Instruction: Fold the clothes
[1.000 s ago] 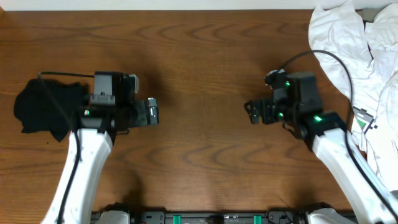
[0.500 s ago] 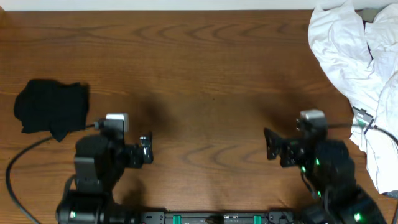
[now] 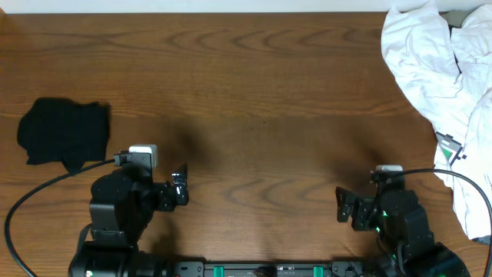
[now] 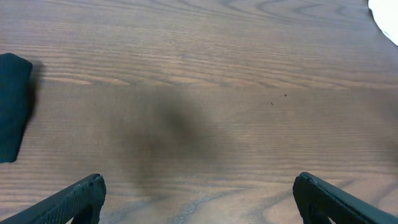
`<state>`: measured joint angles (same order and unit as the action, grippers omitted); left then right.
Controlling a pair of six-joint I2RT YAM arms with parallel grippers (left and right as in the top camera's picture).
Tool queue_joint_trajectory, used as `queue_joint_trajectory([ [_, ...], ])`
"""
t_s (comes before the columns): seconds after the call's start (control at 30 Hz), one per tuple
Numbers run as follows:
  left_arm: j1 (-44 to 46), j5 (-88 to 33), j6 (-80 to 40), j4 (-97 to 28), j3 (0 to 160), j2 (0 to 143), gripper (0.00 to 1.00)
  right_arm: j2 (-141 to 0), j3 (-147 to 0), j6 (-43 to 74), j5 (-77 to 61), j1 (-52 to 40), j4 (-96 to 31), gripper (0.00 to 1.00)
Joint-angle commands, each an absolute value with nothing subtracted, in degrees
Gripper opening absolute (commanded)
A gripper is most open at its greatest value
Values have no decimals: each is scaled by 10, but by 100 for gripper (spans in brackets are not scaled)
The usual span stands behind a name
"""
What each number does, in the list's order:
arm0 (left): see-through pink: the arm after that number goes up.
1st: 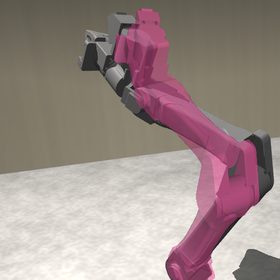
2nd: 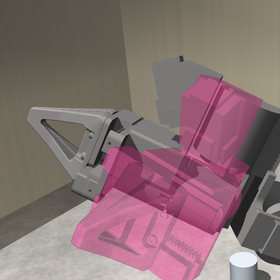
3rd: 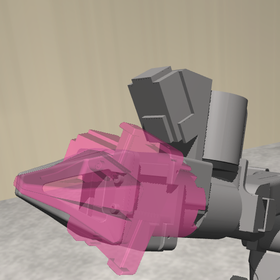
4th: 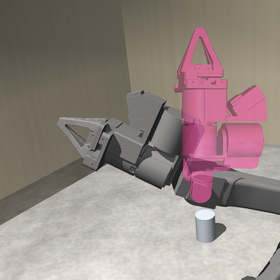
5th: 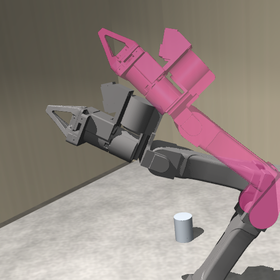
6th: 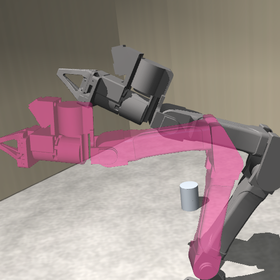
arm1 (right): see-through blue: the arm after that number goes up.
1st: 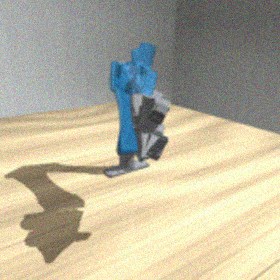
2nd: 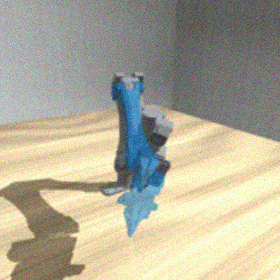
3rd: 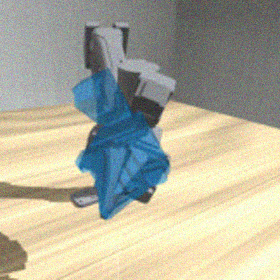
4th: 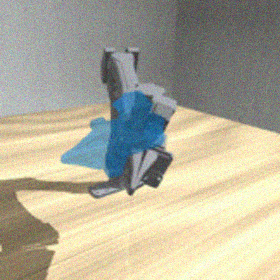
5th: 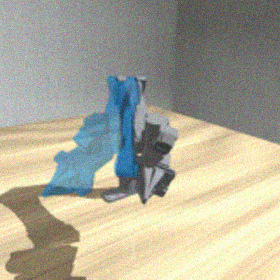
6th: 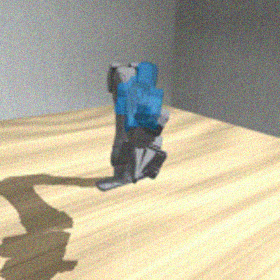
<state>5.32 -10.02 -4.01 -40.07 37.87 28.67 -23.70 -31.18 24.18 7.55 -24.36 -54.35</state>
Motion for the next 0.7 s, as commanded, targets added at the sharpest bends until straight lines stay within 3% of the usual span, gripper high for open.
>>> queue_joint_trajectory([
  [0.0, 55, -91, -30, -401, 377, 284, 98, -234, -310, 253, 86, -250, -564, 99],
  [0.17, 55, -91, -30, -401, 377, 284, 98, -232, -310, 253, 86, -250, -582, 99],
  [0.67, 55, -91, -30, -401, 377, 284, 98, -48, -281, 253, 86, -153, -592, 99],
])
